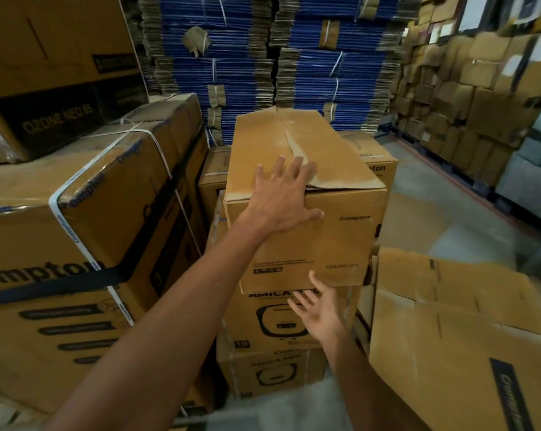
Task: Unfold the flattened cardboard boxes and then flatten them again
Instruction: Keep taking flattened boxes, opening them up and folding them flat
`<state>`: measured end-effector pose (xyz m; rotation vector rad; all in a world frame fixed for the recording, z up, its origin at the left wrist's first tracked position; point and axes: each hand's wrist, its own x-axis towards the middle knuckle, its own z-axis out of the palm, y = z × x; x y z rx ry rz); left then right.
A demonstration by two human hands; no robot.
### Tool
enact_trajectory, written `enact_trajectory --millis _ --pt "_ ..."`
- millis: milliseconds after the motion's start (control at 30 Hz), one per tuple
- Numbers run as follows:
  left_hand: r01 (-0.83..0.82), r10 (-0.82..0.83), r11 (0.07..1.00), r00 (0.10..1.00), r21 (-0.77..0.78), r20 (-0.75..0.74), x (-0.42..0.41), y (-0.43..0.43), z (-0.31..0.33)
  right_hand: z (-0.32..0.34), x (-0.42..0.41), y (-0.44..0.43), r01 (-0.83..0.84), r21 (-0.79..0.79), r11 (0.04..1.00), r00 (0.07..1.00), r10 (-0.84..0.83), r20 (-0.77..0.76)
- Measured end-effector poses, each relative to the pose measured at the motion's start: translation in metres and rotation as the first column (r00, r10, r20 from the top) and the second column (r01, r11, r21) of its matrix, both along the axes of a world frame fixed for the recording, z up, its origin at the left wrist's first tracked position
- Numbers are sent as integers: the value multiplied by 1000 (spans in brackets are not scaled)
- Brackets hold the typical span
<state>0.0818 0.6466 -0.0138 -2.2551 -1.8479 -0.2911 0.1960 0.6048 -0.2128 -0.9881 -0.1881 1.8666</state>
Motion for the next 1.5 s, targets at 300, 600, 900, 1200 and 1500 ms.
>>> enact_trajectory --millis 300,600,900,1200,1500 --pt "-18 16 1000 995 -19 -98 1 1 -9 -2 -26 11 45 49 998 983 -36 -178" --pt "-19 2 995 985 96 170 11 6 43 37 3 29 283 316 906 959 -254 -129" --pt "-83 -151 974 458 211 876 -21 -7 64 167 93 54 13 771 636 790 -480 382" --pt "-294 -333 937 -591 188 735 30 -23 -46 307 101 73 -718 478 506 122 -585 802" --pt "-166 -73 978 -836 -124 544 72 -37 -126 284 44 76 -932 137 334 -167 -736 657"
